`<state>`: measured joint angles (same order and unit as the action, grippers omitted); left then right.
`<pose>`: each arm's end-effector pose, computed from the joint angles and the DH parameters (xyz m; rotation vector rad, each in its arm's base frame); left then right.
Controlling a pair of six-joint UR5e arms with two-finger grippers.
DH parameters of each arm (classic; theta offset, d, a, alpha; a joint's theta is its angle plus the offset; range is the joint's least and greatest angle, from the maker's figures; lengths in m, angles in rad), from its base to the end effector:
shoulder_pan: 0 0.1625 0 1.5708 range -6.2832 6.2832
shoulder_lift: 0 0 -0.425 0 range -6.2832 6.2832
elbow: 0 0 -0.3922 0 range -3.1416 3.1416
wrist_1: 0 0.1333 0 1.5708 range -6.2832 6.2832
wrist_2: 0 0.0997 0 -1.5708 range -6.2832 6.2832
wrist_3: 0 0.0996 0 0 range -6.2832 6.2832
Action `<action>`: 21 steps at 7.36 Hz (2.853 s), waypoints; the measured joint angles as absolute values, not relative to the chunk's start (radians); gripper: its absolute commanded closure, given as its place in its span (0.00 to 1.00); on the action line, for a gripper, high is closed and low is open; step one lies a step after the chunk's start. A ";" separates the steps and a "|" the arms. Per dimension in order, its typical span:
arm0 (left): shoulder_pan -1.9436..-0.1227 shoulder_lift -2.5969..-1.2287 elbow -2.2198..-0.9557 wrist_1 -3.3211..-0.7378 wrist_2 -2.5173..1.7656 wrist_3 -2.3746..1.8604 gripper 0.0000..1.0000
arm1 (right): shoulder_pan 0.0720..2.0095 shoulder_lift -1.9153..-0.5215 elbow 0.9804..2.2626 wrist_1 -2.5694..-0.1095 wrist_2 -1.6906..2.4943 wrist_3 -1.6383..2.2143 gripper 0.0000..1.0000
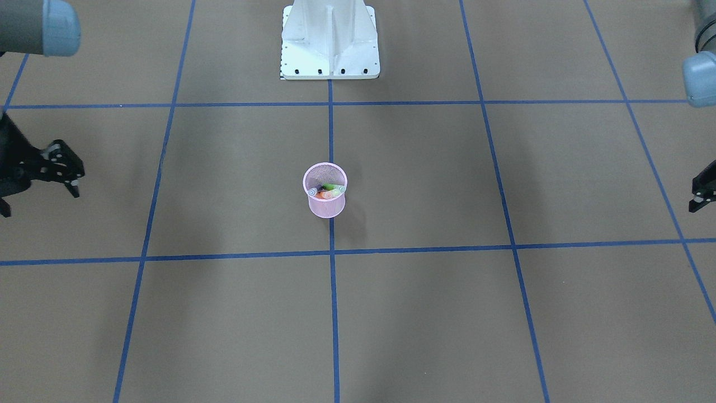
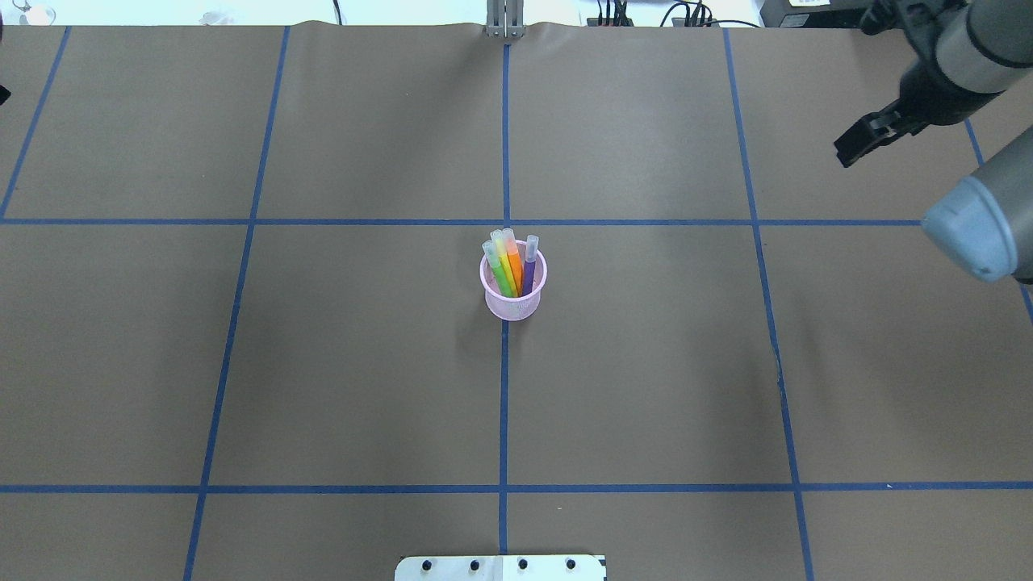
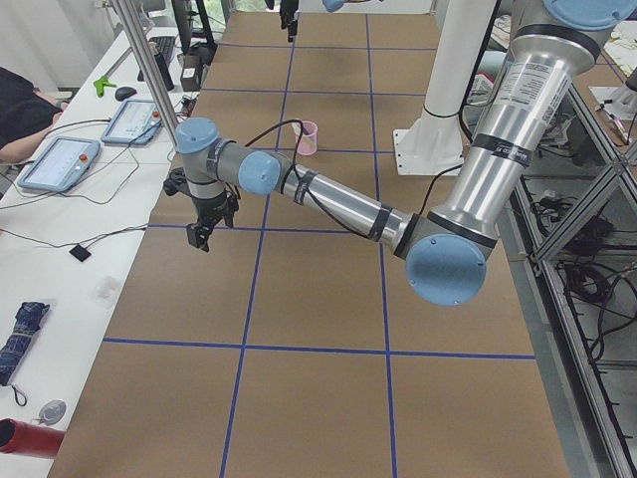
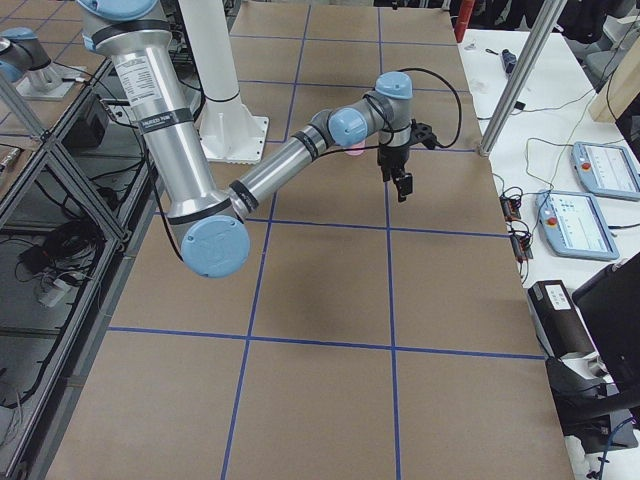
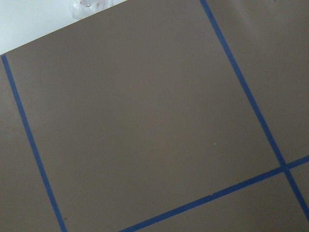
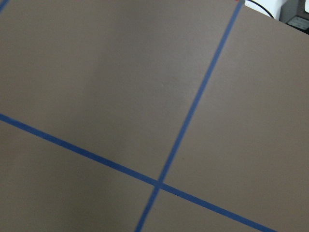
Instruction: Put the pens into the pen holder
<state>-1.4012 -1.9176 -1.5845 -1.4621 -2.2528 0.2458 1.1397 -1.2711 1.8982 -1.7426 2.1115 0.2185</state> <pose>0.0364 -0.6302 0.4739 0.2703 0.6753 0.4830 -0.1637 -0.5523 0.3713 0.2523 -0.6478 -0.3271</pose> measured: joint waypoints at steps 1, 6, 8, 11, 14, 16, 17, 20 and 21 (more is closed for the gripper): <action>-1.439 -1.851 -1.579 -1.491 -2.257 0.343 0.00 | 1.194 -1.328 1.886 -1.743 2.177 0.182 0.00; -1.495 -1.703 -1.483 -1.611 -2.247 0.391 0.00 | 1.305 -1.495 1.825 -1.730 2.253 0.155 0.00; -1.497 -1.682 -1.499 -1.607 -2.251 0.287 0.00 | 1.368 -1.534 1.816 -1.731 2.273 0.104 0.00; -1.505 -1.597 -1.620 -1.589 -2.345 0.152 0.00 | 1.481 -1.596 1.799 -1.732 2.347 -0.008 0.00; -1.532 -1.579 -1.644 -1.596 -2.407 0.074 0.00 | 1.542 -1.617 1.768 -1.732 2.385 -0.082 0.00; -1.532 -1.586 -1.651 -1.595 -2.358 0.064 0.00 | 1.562 -1.651 1.755 -1.730 2.394 -0.094 0.00; -1.532 -1.585 -1.653 -1.595 -2.351 0.061 0.00 | 1.569 -1.663 1.749 -1.727 2.395 -0.104 0.00; -1.538 -1.579 -1.656 -1.597 -2.346 0.059 0.00 | 1.584 -1.671 1.745 -1.684 2.391 -0.107 0.00; -1.538 -1.579 -1.656 -1.597 -2.344 0.060 0.00 | 1.592 -1.669 1.745 -1.674 2.389 -0.105 0.00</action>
<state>-1.5379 -1.5791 -1.6558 -1.5972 -2.3444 0.0598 1.5918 -1.6691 1.7448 -1.6735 2.3889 -0.1050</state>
